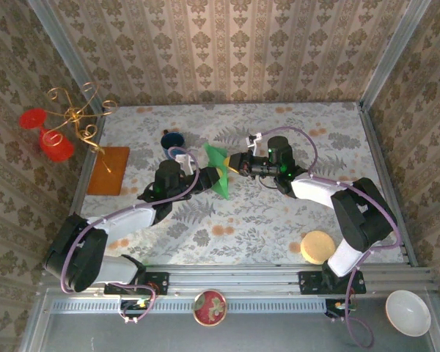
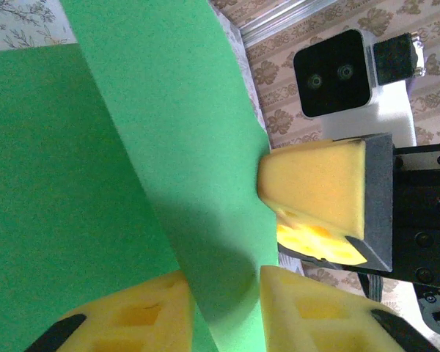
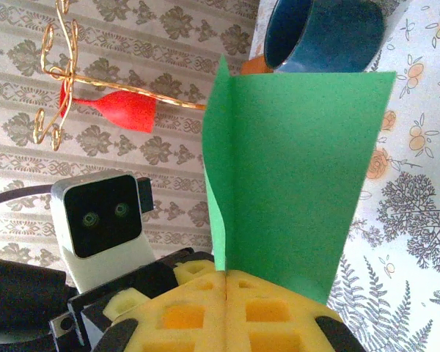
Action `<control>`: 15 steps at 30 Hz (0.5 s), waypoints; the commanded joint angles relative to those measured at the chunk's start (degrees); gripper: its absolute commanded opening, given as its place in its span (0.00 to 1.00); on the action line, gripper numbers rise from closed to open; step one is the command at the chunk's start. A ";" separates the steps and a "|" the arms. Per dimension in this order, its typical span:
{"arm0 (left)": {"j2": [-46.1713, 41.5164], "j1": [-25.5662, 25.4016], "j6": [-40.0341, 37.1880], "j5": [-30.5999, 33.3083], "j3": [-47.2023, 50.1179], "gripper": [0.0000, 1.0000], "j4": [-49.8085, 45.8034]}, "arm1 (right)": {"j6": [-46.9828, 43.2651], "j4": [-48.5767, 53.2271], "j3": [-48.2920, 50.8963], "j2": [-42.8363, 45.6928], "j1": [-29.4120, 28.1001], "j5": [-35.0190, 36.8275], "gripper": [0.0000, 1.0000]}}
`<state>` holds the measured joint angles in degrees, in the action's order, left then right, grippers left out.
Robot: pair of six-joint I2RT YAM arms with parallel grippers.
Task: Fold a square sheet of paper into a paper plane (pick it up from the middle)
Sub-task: Turn over the paper at the center of the table.
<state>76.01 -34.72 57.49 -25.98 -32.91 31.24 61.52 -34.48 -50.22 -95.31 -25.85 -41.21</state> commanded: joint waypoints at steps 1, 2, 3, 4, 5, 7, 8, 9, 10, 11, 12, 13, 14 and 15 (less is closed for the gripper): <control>-1.21 0.53 0.34 -1.09 0.12 0.25 1.46 | -0.09 0.73 0.38 0.39 0.27 -0.76 0.03; -1.21 0.62 0.34 -1.15 0.04 0.24 1.45 | -0.11 0.88 0.38 0.41 0.27 -0.63 0.04; -1.21 0.70 0.34 -1.21 -0.05 0.24 1.45 | -0.22 0.98 0.38 0.47 0.35 -0.55 0.05; -1.21 0.71 0.25 -1.27 -0.12 0.23 1.53 | -0.27 1.12 0.39 0.46 0.36 -0.54 0.06; -1.21 0.75 0.25 -1.29 -0.06 0.23 1.54 | -0.29 1.25 0.42 0.56 0.43 -0.37 0.07; -1.30 0.88 0.33 -1.35 0.03 0.22 1.76 | -0.27 1.34 0.38 0.59 0.53 -0.32 0.10; -1.30 1.00 0.41 -1.41 0.03 0.22 1.80 | -0.26 1.43 0.48 0.65 0.62 -0.19 0.11; -1.22 1.06 0.50 -1.46 0.03 0.22 1.93 | -0.34 1.49 0.46 0.68 0.60 -0.19 0.11; -1.21 1.10 0.58 -1.52 0.03 0.22 2.18 | -0.29 1.52 0.39 0.58 0.57 -0.20 0.11; -1.23 1.14 0.67 -1.60 0.03 0.22 2.39 | -0.29 1.56 0.47 0.64 0.61 -0.19 0.11; -1.21 1.15 0.75 -1.61 0.03 0.22 2.51 | -0.33 1.61 0.47 0.62 0.61 -0.19 0.10; -1.13 1.15 0.80 -1.57 0.03 0.21 2.59 | -0.31 1.67 0.47 0.65 0.61 -0.21 0.09; -1.20 1.23 0.86 -1.61 0.11 0.21 2.74 | -0.35 1.70 0.55 0.65 0.62 -0.21 0.08; -1.16 1.23 1.03 -1.58 0.20 0.21 2.93 | -0.36 1.70 0.68 0.58 0.62 -0.14 0.07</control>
<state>76.01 -33.98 57.49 -26.46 -32.91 31.62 61.52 -34.04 -50.22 -95.31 -25.63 -41.19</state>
